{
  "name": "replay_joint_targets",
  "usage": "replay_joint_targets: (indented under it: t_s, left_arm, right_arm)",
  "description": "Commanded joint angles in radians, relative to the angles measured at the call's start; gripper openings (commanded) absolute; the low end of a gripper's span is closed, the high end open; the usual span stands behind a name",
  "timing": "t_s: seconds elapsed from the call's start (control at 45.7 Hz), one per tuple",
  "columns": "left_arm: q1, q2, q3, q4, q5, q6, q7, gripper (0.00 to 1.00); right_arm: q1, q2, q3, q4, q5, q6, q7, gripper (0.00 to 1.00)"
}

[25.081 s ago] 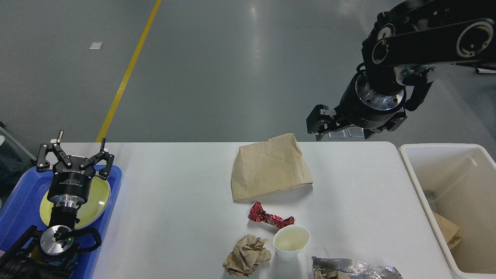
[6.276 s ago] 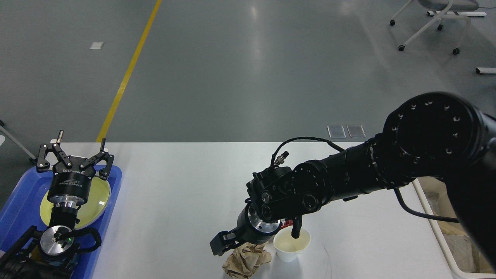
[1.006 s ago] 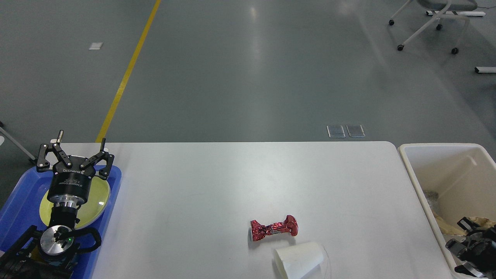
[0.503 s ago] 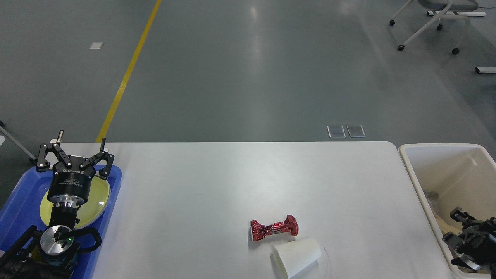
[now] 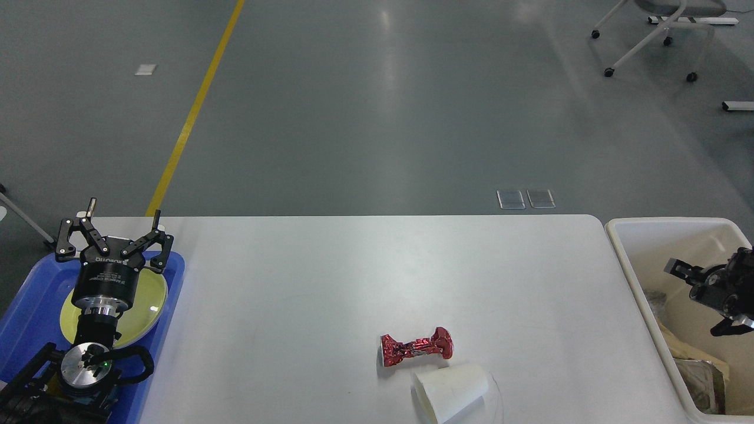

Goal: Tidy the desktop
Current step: 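Raise the right gripper and move it over the white paper cup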

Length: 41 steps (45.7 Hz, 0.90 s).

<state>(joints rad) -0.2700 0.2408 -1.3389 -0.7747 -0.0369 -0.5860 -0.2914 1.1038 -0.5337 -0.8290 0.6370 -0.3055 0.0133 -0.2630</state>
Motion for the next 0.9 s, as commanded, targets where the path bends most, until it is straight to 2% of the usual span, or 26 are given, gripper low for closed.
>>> replay_joint_targets:
  t_s: [0.0,0.131,0.262,0.459,0.569,0.722,0.875]
  left_arm:
    - [0.000,0.000,0.000,0.000,-0.001,0.000,0.000,0.96]
    - [0.000,0.000,0.000,0.000,0.000,0.000,0.000,0.96]
    - [0.000,0.000,0.000,0.000,-0.001,0.000,0.000,0.96]
    - [0.000,0.000,0.001,0.000,-0.001,0.000,0.000,0.96]
    - [0.000,0.000,0.001,0.000,0.000,0.000,0.000,0.96]
    - [0.000,0.000,0.001,0.000,-0.001,0.000,0.000,0.96]
    - [0.000,0.000,0.000,0.000,-0.001,0.000,0.000,0.96]
  right_arm:
    - [0.212,0.012,-0.120,0.098,-0.026,0.207,0.001,1.00]
    - [0.436,0.080,-0.212,0.197,-0.014,0.416,-0.001,1.00]
    - [0.629,0.119,-0.220,0.309,-0.009,0.635,-0.001,1.00]
    - [0.922,0.149,-0.231,0.538,0.124,0.884,-0.001,1.00]
    - [1.040,0.156,-0.245,0.660,0.167,0.947,-0.001,1.00]
    - [1.244,0.155,-0.257,0.889,0.206,0.947,-0.001,1.00]
    - [1.410,0.153,-0.265,0.995,0.298,0.947,-0.002,1.00]
